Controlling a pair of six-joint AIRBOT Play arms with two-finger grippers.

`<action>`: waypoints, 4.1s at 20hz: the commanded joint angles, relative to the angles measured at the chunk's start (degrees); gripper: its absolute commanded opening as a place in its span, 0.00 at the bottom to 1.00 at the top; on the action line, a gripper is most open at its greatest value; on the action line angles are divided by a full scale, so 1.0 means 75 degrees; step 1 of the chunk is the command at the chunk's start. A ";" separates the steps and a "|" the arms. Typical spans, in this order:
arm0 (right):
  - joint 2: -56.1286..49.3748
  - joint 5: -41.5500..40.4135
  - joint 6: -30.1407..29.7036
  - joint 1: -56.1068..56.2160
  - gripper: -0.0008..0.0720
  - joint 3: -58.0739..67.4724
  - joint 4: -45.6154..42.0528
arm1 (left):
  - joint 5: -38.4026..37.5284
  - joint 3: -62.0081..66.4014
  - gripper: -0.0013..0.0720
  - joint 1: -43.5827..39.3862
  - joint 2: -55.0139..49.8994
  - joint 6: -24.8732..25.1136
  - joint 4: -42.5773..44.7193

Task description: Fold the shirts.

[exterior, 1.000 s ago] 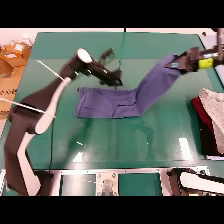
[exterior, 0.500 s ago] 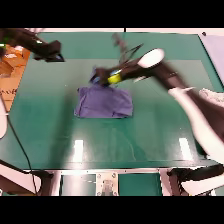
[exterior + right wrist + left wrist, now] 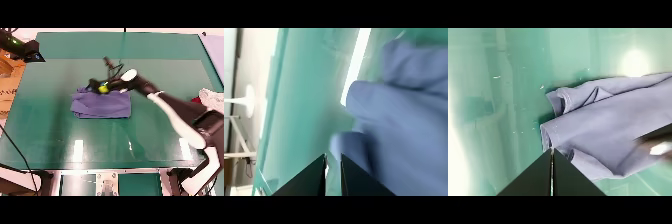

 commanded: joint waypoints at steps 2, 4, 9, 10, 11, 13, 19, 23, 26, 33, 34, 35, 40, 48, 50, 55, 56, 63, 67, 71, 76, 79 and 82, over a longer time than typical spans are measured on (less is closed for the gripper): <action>0.1160 0.1973 0.0376 -0.2463 0.21 -0.0350 -0.1620 | -0.0009 0.0000 0.05 0.0052 0.0009 0.0125 0.0035; 0.1457 0.2492 0.0356 -0.3351 0.63 -0.0886 -0.2358 | -0.0006 0.0000 0.05 0.0052 0.0009 0.0122 0.0035; 0.1317 0.1786 -0.1364 -0.3704 0.81 -0.3299 -0.2113 | -0.0006 0.0000 0.05 0.0050 0.0009 0.0000 0.0029; 0.1186 0.1515 -0.1705 -0.3552 0.81 -0.3593 -0.1754 | -0.0003 0.0000 0.05 0.0050 0.0009 -0.0052 0.0029; 0.1032 0.1309 -0.2005 -0.3363 0.81 -0.3783 -0.1346 | -0.0006 0.0000 0.05 0.0050 0.0009 -0.0052 0.0029; 0.0644 0.1148 -0.2640 -0.2847 0.81 -0.3809 -0.0356 | -0.0006 0.0000 0.05 0.0050 0.0009 -0.0055 0.0029; 0.0329 0.1037 -0.3086 -0.1632 0.04 -0.2932 0.1148 | -0.0082 0.0000 0.05 0.0052 0.0009 -0.0026 0.0032; 0.1390 0.1545 -0.2043 -0.2168 0.04 -0.1291 0.1186 | -0.0079 0.0000 0.05 0.0052 0.0009 -0.0020 0.0032; 0.2002 0.1515 -0.0635 -0.3497 0.04 0.0259 0.1166 | -0.0082 0.0000 0.05 0.0050 0.0009 -0.0026 0.0026; 0.2104 0.1169 0.0965 -0.7428 0.04 0.1547 0.1131 | -0.0221 0.0000 0.05 0.0050 0.0009 -0.0102 -0.0026; 0.2101 0.1090 0.0968 -0.7883 0.04 0.1547 0.1035 | -0.0230 0.0000 0.05 0.0050 0.0009 -0.0099 -0.0026; 0.2101 0.0973 0.0965 -0.8314 0.04 0.1547 0.0912 | -0.0224 0.0000 0.05 0.0050 0.0009 -0.0085 -0.0026; 0.2101 0.0988 0.0965 -0.9757 0.04 0.1547 0.0131 | -0.0207 0.0000 0.05 0.0050 0.0009 -0.0090 -0.0026; 0.2792 0.3654 0.2579 -1.1025 0.03 0.1547 -0.2897 | -0.0472 0.0000 0.05 0.0050 0.0009 -0.0172 -0.0029; 0.3386 0.4013 0.2923 -1.1246 0.03 0.1547 -0.3716 | -0.0469 0.0000 0.05 0.0050 0.0009 -0.0303 -0.0032; 0.4459 0.5438 0.3418 -1.1331 0.03 0.0469 -0.6767 | -0.0469 -0.0003 0.05 0.0052 0.0009 -0.0300 -0.0096; 0.4680 0.5461 0.3567 -1.1339 0.03 -0.0128 -0.7105 | -0.0469 -0.0003 0.05 0.0050 0.0009 -0.0297 -0.0114; 0.5173 0.5444 0.3736 -1.1389 0.28 -0.3579 -0.8854 | -0.0501 -0.0003 0.05 0.0050 0.0006 -0.0306 -0.0641; 0.5021 0.5776 0.3532 -1.1438 0.95 -0.3488 -0.8859 | -0.0539 -0.0347 0.05 0.0050 0.0009 -0.0303 -0.0979; 0.4727 0.5980 0.3535 -1.0631 0.94 -0.1265 -0.7350 | -0.0085 -0.0469 0.05 0.0050 0.0117 -0.0309 -0.1594; 0.4715 0.5476 0.3509 -0.8201 0.04 -0.0443 -0.6266 | 0.0093 -0.0752 0.05 -0.0530 0.1198 -0.0216 -0.1008; 0.5065 0.5184 0.2970 -0.6388 0.03 -0.1081 -0.6269 | 0.0300 -0.2087 0.05 -0.1300 0.2250 -0.0163 -0.0676; 0.6470 0.4016 0.2908 -0.4456 0.03 -0.3264 -0.6260 | 0.0965 -0.4674 0.05 -0.2317 0.3736 -0.0309 -0.0128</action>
